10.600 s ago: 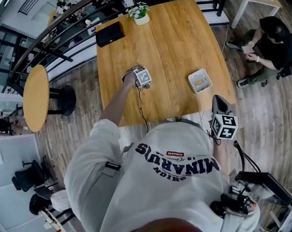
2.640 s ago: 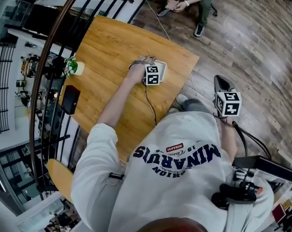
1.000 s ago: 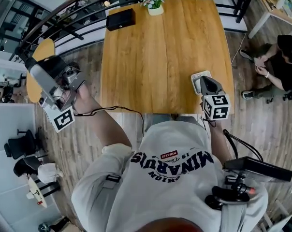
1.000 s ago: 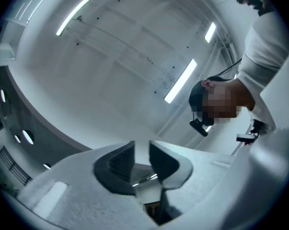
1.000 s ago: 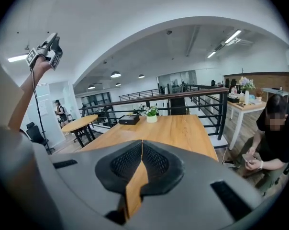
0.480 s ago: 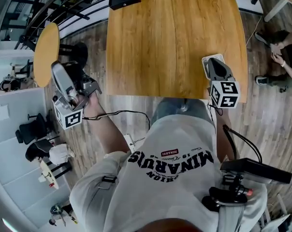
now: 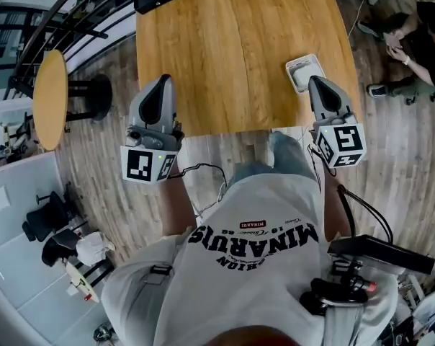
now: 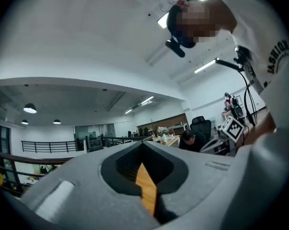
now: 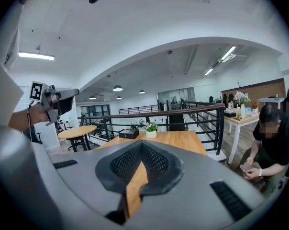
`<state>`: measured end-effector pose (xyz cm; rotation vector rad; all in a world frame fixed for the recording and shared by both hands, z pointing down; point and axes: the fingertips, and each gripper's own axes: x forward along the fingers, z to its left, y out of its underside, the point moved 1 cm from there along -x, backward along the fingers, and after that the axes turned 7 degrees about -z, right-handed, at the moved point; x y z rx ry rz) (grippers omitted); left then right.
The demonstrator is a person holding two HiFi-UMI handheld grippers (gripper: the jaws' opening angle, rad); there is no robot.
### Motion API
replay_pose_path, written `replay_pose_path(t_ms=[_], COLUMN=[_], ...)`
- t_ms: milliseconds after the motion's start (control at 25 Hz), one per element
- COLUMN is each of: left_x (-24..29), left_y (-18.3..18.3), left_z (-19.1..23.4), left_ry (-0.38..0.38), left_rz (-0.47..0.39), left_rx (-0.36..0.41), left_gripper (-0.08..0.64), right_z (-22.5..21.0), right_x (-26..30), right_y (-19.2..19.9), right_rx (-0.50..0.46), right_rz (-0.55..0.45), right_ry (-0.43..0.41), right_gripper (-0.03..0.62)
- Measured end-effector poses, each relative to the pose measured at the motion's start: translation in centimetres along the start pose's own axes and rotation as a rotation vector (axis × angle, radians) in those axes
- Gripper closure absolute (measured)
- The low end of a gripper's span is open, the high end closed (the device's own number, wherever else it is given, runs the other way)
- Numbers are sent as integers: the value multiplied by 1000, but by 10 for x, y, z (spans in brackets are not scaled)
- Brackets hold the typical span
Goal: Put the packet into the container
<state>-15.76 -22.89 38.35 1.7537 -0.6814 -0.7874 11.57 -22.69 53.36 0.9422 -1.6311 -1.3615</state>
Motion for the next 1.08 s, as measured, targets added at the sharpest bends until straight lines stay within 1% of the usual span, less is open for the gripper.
replay_pose_path(t_ms=[80, 120, 200, 280, 360, 440, 560, 640, 720, 800, 920, 1080], left_x=[-2, -14, -53, -98, -150, -205, -274, -304, -316, -322, -354, -394], left_y=[-6, -13, -26, -31, -35, -34, -13, 0, 2, -6, -29, -69], left_z=[-23, -29, -37, -49, -60, -72, -101, -131, -174, -222, -292, -359], left_ry=[20, 21, 7, -2, -11, -35, -73, -88, -80, -57, -30, -43], left_rz=[-5, -12, -11, 4, 22, 37, 91, 131, 157, 167, 140, 96], left_rx=[15, 15, 21, 11, -27, -74, -183, -265, -300, -292, -241, -197], left_gripper=[558, 558, 558, 558, 558, 558, 558, 558, 558, 558, 558, 558], right_z=[7, 20, 57, 96, 139, 180, 220, 228, 217, 201, 197, 203], right_x=[-16, -25, -47, -70, -92, -115, -166, -209, -257, -307, -388, -473], right_y=[-15, -23, -37, -42, -41, -35, -22, -15, -8, -1, 15, 25], right_rx=[-41, -61, -75, -63, -46, -36, -26, -34, -22, -12, -26, -31], right_rz=[-17, -25, -43, -57, -63, -43, 9, 35, 58, 65, 39, 19], right_ry=[-8, -8, -6, -6, -19, -40, -45, -37, -26, -20, -23, -40], right_gripper=[583, 583, 583, 583, 583, 583, 583, 583, 583, 583, 583, 583])
